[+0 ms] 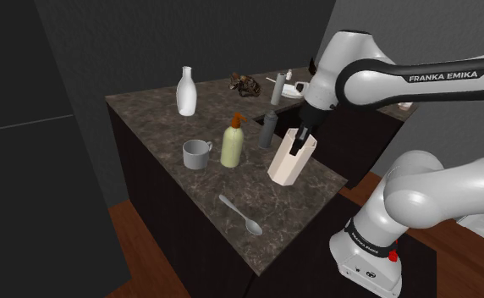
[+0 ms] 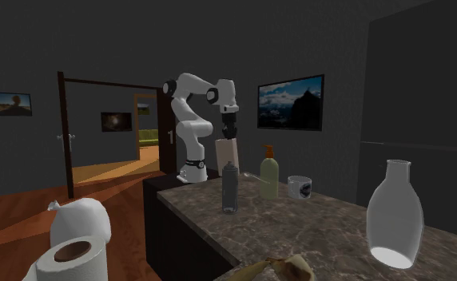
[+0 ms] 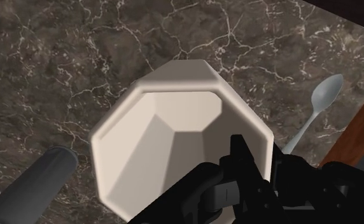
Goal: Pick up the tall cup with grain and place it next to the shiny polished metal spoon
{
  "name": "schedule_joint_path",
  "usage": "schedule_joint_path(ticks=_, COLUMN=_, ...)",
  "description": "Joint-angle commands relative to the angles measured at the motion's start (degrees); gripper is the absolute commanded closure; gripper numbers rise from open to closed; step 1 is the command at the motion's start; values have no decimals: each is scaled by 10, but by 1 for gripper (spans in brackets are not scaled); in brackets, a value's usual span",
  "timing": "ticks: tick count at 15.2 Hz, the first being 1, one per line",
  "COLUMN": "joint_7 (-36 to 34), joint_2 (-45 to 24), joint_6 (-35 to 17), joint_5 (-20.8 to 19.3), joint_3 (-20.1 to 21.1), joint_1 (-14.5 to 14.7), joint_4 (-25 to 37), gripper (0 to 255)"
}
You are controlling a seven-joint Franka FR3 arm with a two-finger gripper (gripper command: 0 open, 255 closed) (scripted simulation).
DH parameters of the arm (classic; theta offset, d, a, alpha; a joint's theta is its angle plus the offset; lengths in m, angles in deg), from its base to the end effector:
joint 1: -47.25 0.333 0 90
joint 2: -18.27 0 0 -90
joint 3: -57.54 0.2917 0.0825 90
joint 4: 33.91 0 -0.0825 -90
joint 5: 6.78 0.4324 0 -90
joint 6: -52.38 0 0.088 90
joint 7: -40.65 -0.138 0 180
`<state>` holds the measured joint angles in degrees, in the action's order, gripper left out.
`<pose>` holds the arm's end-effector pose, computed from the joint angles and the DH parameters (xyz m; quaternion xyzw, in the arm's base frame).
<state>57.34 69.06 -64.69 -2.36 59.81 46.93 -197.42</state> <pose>0.3550 0.0141 0.3594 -0.9894 -0.1391 -0.0403 0.0143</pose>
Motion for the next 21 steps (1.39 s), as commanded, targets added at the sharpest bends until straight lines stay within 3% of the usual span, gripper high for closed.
schedule_joint_path(ticks=1, joint_7=1, joint_2=-6, joint_6=-20, joint_5=1, joint_3=0, joint_1=0, joint_4=-13, gripper=255)
schedule_joint_path(ticks=10, joint_7=5, joint_2=-48, joint_6=-116, joint_5=6, joint_3=3, joint_1=3, joint_4=-68, gripper=255)
schedule_joint_path(ticks=18, joint_7=5, joint_2=-48, joint_6=-116, joint_5=6, joint_3=3, joint_1=3, joint_4=-68, gripper=255)
schedule_joint_path(ticks=19, joint_7=5, joint_2=-48, joint_6=-116, joint_5=6, joint_3=3, joint_1=3, joint_4=-68, gripper=0)
schedule_joint_path(ticks=21, joint_7=5, joint_2=-48, joint_6=-116, joint_5=6, joint_3=3, joint_1=3, joint_4=-68, gripper=0)
